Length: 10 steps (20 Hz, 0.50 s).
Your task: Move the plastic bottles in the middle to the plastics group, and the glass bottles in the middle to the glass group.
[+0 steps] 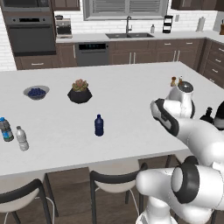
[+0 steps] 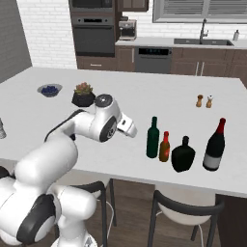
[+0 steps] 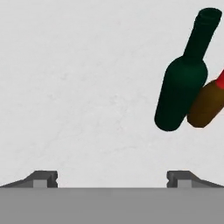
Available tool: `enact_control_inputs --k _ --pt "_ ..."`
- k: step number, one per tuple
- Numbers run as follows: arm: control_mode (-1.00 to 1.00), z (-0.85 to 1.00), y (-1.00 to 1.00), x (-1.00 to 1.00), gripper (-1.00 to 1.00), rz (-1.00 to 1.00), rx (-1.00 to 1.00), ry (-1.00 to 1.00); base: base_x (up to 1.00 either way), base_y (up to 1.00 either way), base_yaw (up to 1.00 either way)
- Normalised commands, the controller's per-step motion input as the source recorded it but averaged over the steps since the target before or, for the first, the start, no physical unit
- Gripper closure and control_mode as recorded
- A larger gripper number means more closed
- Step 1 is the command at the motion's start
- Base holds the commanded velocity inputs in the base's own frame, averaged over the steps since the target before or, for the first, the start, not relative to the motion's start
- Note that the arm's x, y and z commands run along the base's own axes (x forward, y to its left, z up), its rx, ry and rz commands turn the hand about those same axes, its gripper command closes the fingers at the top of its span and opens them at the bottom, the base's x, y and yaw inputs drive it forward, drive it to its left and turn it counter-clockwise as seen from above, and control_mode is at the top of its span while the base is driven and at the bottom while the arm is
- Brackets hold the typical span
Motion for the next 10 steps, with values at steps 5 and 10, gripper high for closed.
enact_control_inputs --k 5,10 --pt "-1.00 0.65 0.95 -0.21 -1.00 0.43 -0.01 0.37 0.00 0.00 0.00" --pt "-1.00 0.45 0.87 -0.26 -1.00 0.38 -0.03 0.36 0.00 0.00 0.00"
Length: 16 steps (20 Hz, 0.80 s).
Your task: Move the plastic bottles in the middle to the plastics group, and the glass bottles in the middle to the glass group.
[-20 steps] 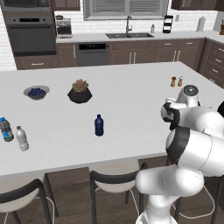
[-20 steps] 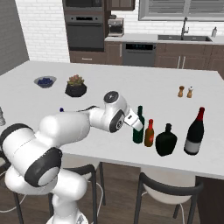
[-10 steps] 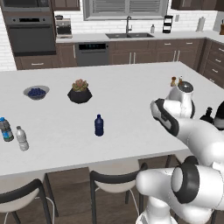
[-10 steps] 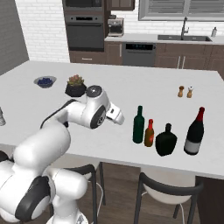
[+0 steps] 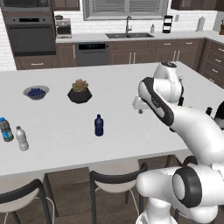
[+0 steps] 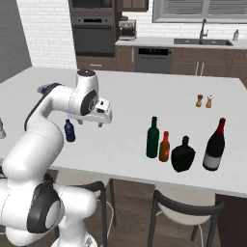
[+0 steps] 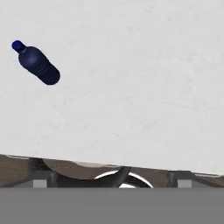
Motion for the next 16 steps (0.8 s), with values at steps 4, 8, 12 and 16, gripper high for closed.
enact_control_inputs --k 4,8,12,16 --pt "-1.00 -0.36 0.69 -0.49 -1.00 0.31 -0.01 0.09 0.00 0.00 0.00" --pt "-1.00 -0.63 0.51 -0.42 -1.00 0.33 0.00 -0.05 0.00 0.00 0.00" --pt "-1.00 -0.07 0.72 -0.18 -1.00 0.26 0.00 -0.19 0.00 0.00 0.00" --pt "-1.00 0.00 0.51 0.21 -1.00 0.11 0.00 -0.04 0.00 0.00 0.00"
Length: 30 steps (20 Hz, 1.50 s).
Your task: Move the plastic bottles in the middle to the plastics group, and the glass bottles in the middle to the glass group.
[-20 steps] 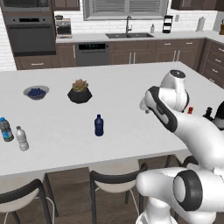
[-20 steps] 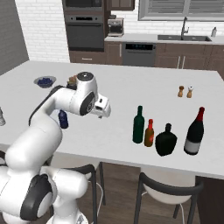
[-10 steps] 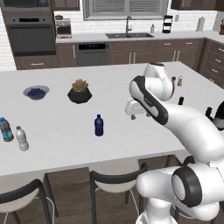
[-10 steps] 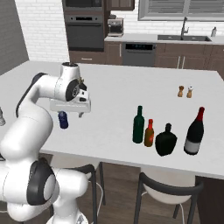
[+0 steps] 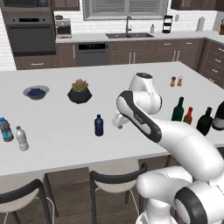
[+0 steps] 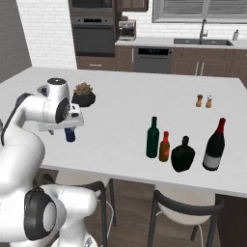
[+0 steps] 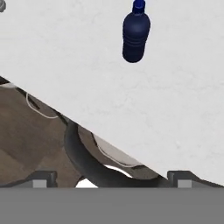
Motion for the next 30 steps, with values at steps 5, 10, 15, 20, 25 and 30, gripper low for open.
enact_control_inputs --k 5,10,15,20,25,30 --pt "-1.00 0.06 0.21 0.53 -1.00 0.00 -0.06 0.12 0.00 0.00 0.00" --pt "-1.00 0.00 0.30 0.68 -1.00 -0.04 -0.07 0.00 0.00 0.00 0.00" --pt "-1.00 0.00 0.51 0.52 -1.00 -0.07 -0.09 0.00 0.00 0.00 0.00" --pt "-1.00 -0.33 0.25 0.17 -1.00 -0.04 -0.05 -0.03 0.00 0.00 0.00" --pt "-1.00 -0.20 0.13 0.38 -1.00 -0.04 0.00 -0.08 0.00 0.00 0.00" --pt "-1.00 -0.03 0.05 0.44 -1.00 -0.04 0.00 -0.01 0.00 0.00 0.00"
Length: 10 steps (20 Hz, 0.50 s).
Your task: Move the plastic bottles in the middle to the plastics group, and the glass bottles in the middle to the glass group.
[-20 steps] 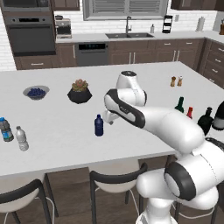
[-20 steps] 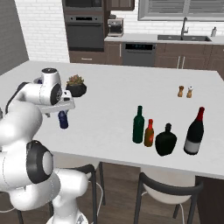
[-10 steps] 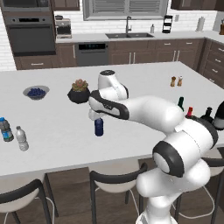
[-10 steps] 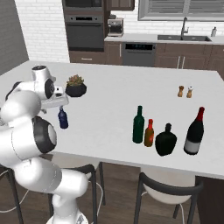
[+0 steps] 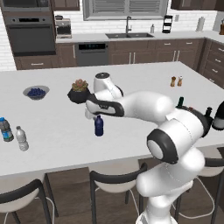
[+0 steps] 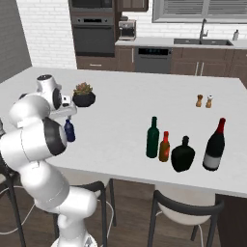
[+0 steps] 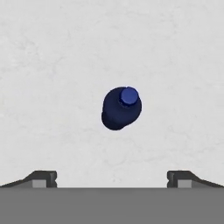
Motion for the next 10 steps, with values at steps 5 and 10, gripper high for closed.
enact_control_inputs --k 5,10 --pt "-1.00 0.00 0.00 0.35 -1.00 0.00 0.00 0.00 0.00 0.00 0.00" --pt "-1.00 -0.07 0.00 0.21 -1.00 0.00 0.00 0.00 0.00 0.00 0.00"
